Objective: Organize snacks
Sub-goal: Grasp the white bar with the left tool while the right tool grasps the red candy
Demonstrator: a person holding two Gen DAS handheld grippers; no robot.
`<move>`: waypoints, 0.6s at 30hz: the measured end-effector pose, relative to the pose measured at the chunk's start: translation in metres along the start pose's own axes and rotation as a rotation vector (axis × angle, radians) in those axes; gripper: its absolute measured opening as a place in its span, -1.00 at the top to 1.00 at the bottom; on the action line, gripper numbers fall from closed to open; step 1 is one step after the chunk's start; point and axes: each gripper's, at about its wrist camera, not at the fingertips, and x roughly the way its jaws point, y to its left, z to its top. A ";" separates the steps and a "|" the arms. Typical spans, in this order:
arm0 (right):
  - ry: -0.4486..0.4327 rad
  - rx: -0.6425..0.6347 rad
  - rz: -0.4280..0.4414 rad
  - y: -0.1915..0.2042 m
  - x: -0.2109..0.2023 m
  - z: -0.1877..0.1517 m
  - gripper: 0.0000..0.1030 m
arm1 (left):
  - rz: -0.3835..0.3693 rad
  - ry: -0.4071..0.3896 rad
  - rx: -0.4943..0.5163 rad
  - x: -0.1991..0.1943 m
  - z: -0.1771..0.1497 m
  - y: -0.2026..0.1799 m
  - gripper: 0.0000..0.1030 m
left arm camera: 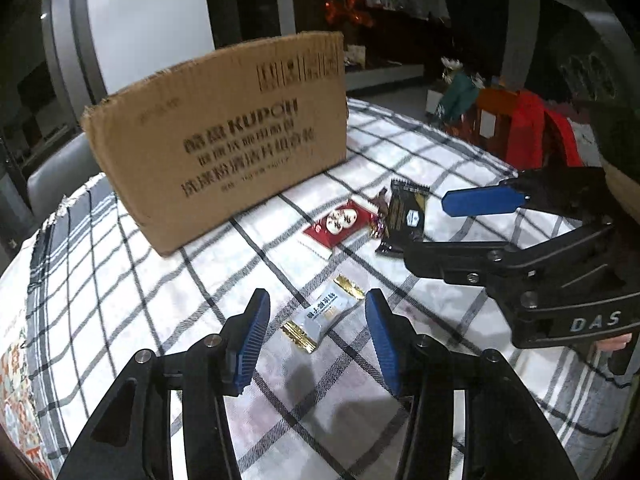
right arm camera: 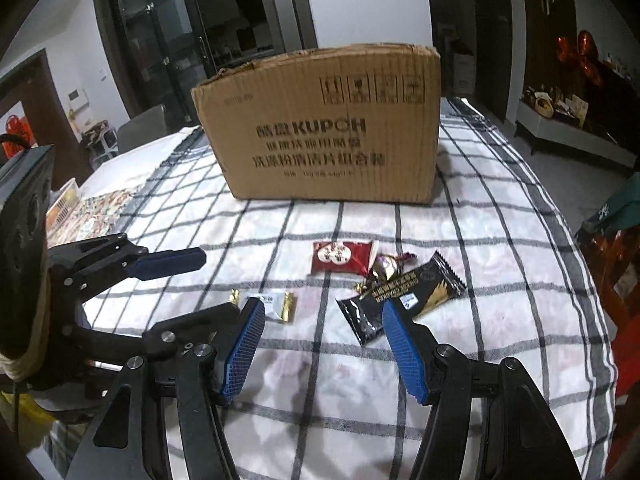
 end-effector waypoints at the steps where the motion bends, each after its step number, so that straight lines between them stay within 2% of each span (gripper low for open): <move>1: 0.007 0.003 -0.002 0.000 0.002 -0.001 -0.21 | -0.002 0.011 0.005 0.005 0.000 0.000 0.05; 18: 0.065 0.049 0.002 -0.007 0.022 -0.001 -0.21 | -0.086 0.110 0.021 0.042 0.003 0.003 0.31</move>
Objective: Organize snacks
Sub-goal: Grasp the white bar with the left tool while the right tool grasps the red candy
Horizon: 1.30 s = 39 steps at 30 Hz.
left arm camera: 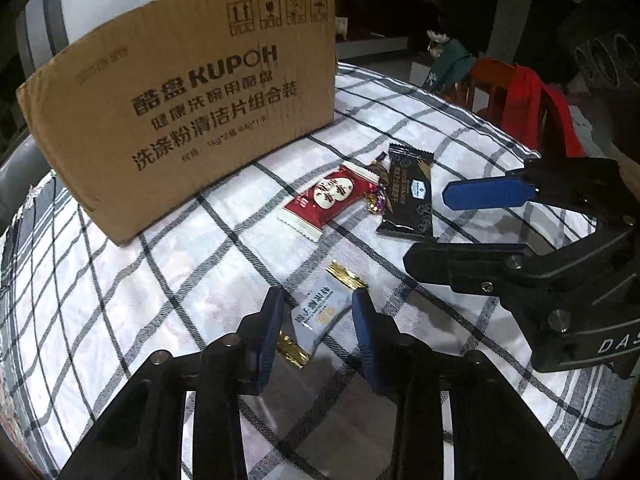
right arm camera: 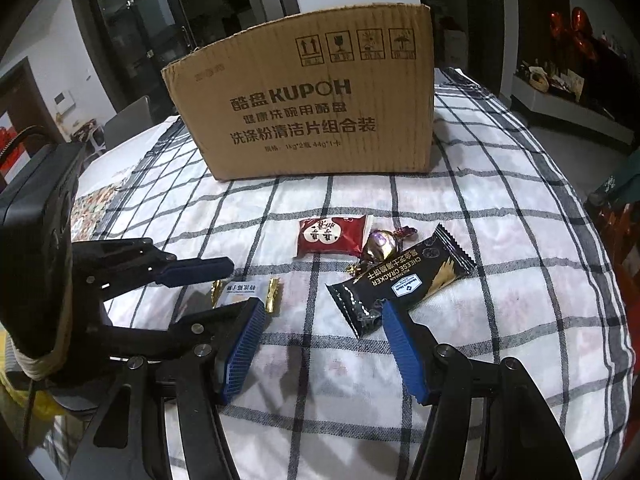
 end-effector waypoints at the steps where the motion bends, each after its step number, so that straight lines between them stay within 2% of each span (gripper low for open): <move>1: 0.001 0.001 -0.001 0.000 0.000 0.000 -0.21 | -0.001 0.003 0.003 0.001 0.000 -0.001 0.31; 4: 0.003 -0.001 -0.007 -0.001 0.001 0.000 -0.21 | -0.001 0.009 -0.002 0.004 0.000 -0.001 0.33; 13: 0.007 0.003 -0.003 -0.003 0.002 0.000 -0.21 | 0.007 0.004 -0.046 0.005 0.002 0.002 0.53; 21: 0.001 0.007 0.012 -0.007 0.000 0.005 -0.21 | -0.030 -0.025 -0.188 -0.006 0.005 0.010 0.57; 26: 0.000 -0.025 0.028 -0.013 0.000 0.014 -0.21 | -0.003 -0.045 -0.280 -0.018 0.009 0.015 0.58; 32: 0.047 -0.146 0.053 -0.013 0.012 0.032 -0.21 | 0.023 -0.068 -0.413 -0.028 0.008 0.019 0.58; 39: 0.066 -0.391 0.043 -0.001 0.021 0.048 -0.20 | 0.019 -0.073 -0.504 -0.025 0.008 0.023 0.58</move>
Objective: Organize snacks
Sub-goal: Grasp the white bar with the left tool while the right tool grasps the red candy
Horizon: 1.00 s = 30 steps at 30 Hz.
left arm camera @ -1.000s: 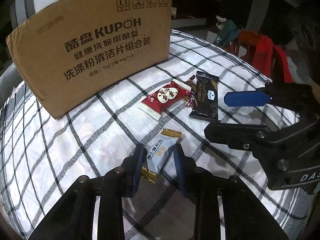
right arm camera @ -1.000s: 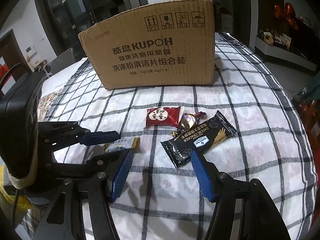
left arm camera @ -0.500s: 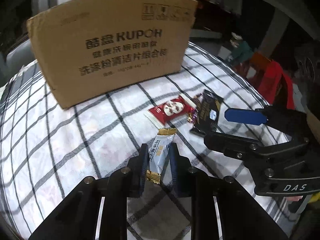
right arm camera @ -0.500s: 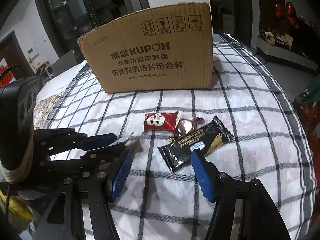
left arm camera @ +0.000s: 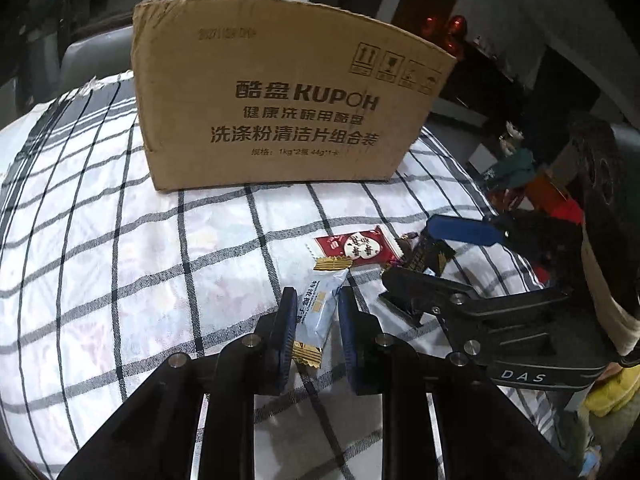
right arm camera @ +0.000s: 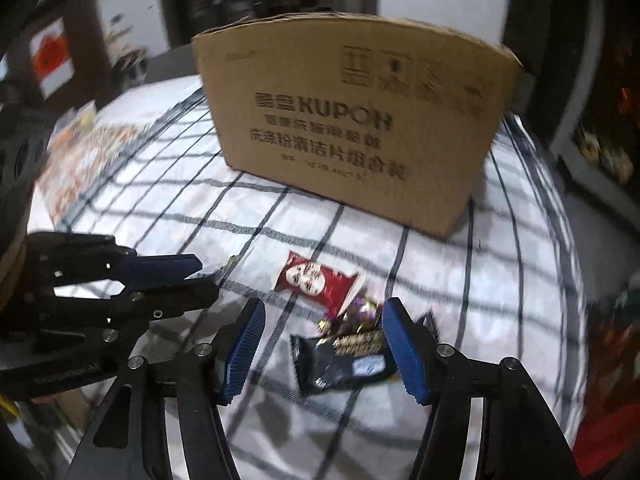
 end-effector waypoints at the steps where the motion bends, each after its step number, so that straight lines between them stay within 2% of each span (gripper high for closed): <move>1: 0.004 -0.031 0.001 0.000 0.002 0.003 -0.20 | -0.004 0.002 -0.009 0.001 0.000 0.000 0.58; 6: 0.045 -0.190 0.014 0.006 0.014 0.017 -0.20 | 0.005 -0.004 -0.040 0.005 0.005 0.003 0.58; 11: 0.103 -0.297 0.008 0.013 0.029 0.023 -0.19 | 0.015 -0.007 -0.067 0.009 0.010 0.006 0.58; 13: 0.111 -0.303 0.020 0.014 0.032 0.025 -0.16 | 0.017 -0.002 -0.074 0.011 0.009 0.008 0.58; 15: 0.125 -0.304 0.034 0.015 0.038 0.026 -0.04 | 0.022 -0.001 -0.079 0.013 0.010 0.010 0.58; 22: 0.147 -0.300 0.065 0.021 0.052 0.024 0.07 | 0.031 0.003 -0.083 0.014 0.009 0.013 0.58; 23: 0.146 -0.293 0.065 0.020 0.052 0.024 0.12 | 0.031 0.004 -0.084 0.014 0.008 0.014 0.58; 25: 0.148 -0.256 0.075 0.017 0.052 0.025 0.39 | 0.032 0.003 -0.086 0.014 0.008 0.015 0.58; 30: 0.128 -0.196 0.079 0.013 0.047 0.022 0.44 | 0.042 -0.012 -0.070 0.008 0.006 0.012 0.58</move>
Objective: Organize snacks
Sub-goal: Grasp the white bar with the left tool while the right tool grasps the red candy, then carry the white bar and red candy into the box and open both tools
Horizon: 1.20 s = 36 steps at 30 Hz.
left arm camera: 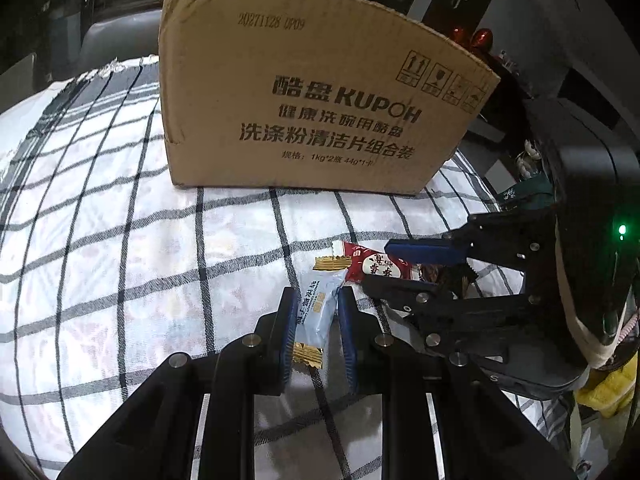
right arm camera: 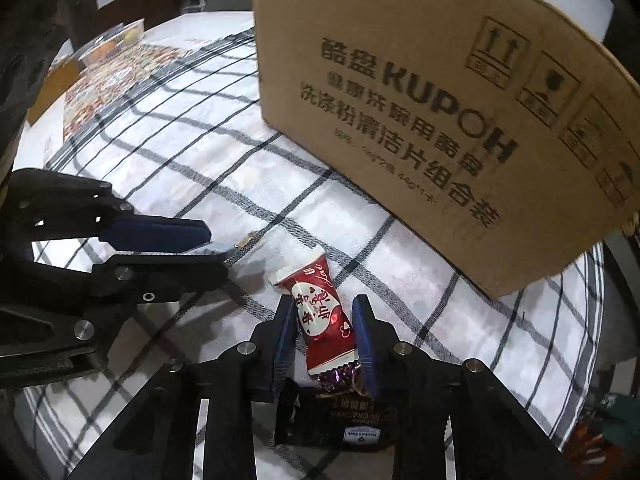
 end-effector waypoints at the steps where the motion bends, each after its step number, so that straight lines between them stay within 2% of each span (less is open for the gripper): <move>1: -0.013 0.021 0.000 -0.001 -0.003 -0.001 0.44 | -0.001 -0.002 0.002 -0.002 0.000 0.000 0.58; 10: -0.089 0.160 -0.017 -0.004 -0.028 -0.017 0.45 | 0.007 -0.028 0.027 -0.018 0.004 -0.009 0.59; 22: -0.252 0.319 -0.055 -0.017 -0.082 -0.026 0.45 | 0.013 -0.090 0.073 -0.052 0.012 -0.027 0.59; 36: -0.460 0.381 -0.114 -0.031 -0.148 0.006 0.45 | 0.049 -0.240 0.166 -0.103 0.072 -0.042 0.59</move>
